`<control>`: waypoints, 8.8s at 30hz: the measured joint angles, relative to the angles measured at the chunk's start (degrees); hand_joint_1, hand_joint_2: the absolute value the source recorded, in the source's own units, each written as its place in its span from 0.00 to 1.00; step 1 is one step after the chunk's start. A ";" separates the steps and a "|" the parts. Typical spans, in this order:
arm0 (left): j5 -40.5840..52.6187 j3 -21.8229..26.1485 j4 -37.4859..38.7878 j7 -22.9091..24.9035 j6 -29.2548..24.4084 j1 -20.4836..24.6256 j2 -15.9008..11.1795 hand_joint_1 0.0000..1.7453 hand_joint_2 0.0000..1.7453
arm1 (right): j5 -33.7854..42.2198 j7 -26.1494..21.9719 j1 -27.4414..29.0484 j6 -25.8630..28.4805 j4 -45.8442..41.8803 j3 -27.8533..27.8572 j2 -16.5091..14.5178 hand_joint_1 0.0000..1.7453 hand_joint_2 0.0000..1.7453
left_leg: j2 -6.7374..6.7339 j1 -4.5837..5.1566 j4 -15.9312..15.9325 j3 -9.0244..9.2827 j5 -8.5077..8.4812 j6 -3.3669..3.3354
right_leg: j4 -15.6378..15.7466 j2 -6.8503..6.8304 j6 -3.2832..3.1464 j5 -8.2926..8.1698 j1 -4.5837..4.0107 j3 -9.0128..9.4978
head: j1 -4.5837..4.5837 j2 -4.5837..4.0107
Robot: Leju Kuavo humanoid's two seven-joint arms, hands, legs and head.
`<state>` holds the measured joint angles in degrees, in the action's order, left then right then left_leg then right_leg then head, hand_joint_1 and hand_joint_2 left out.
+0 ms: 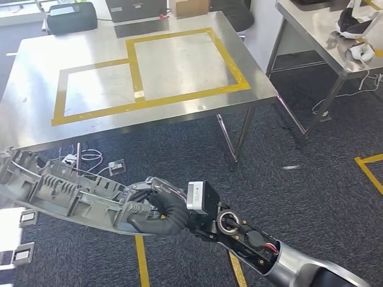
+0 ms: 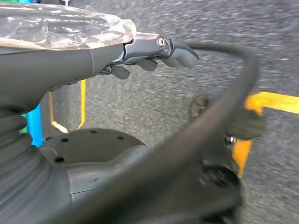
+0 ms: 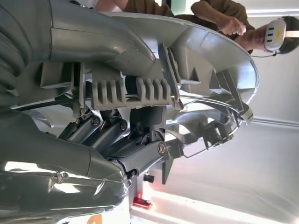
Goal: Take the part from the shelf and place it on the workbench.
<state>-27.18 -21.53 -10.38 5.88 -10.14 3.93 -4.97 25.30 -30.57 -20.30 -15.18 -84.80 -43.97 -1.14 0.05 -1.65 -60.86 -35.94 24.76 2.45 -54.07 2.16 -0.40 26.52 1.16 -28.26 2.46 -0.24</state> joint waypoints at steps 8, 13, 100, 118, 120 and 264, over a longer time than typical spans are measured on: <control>-0.39 0.00 0.00 -0.06 -0.02 0.10 -0.04 0.00 1.00 | 0.56 -0.21 0.00 0.40 0.00 0.18 0.00 1.00 1.00 | 0.08 0.37 5.96 3.77 -0.28 -3.28 | -6.40 -0.80 2.49 4.17 -0.01 -1.81 | 0.38 0.00; -0.40 0.00 0.00 -0.07 -0.01 0.07 -0.02 0.00 1.00 | 0.53 -0.27 0.29 0.78 0.00 0.34 0.01 1.00 1.00 | -0.15 1.16 5.95 5.95 1.52 -3.95 | -16.30 -1.50 2.22 5.18 -0.17 -9.16 | 1.23 0.00; -3.42 -5.64 0.00 -1.90 -0.18 0.93 -0.15 0.00 1.00 | -46.75 16.80 -16.37 36.63 15.58 1.06 -3.92 1.00 1.00 | 0.17 1.82 6.94 3.71 -0.03 -2.57 | -1.15 -1.56 1.22 -0.02 -0.76 -2.71 | 0.44 0.00; -3.94 -7.09 0.00 -2.73 -0.01 1.61 -0.35 0.00 1.00 | -58.06 28.39 -27.15 37.42 48.84 -7.66 -14.94 1.00 1.00 | 0.36 1.83 6.93 3.67 -0.04 -2.52 | -0.76 -1.83 1.20 -0.05 -0.69 -2.47 | 0.44 0.00; -4.18 -7.14 0.00 -2.86 -0.01 1.72 -0.38 0.00 1.00 | -59.17 31.52 -27.40 38.64 51.18 -8.95 -15.74 1.00 1.00 | 0.36 1.83 6.93 3.67 -0.04 -2.51 | -0.74 -1.82 1.20 -0.05 -0.70 -2.46 | 0.44 0.00; -14.80 -9.89 -0.07 -2.87 -1.92 0.47 -2.22 0.00 0.00 | -21.89 2.72 9.38 30.51 -21.83 10.09 6.40 0.00 0.00 | 0.43 2.21 6.23 3.81 0.39 -3.24 | -0.11 -0.32 1.07 0.31 -0.90 -1.08 | 0.43 0.00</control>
<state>-41.98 -31.42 -10.45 3.01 -12.06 4.40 -7.19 3.41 -27.85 -10.92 15.33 -106.63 -33.87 5.27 0.47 0.56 -54.62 -32.13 25.15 -0.79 -54.18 1.84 0.67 26.83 0.26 -29.34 2.89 -0.24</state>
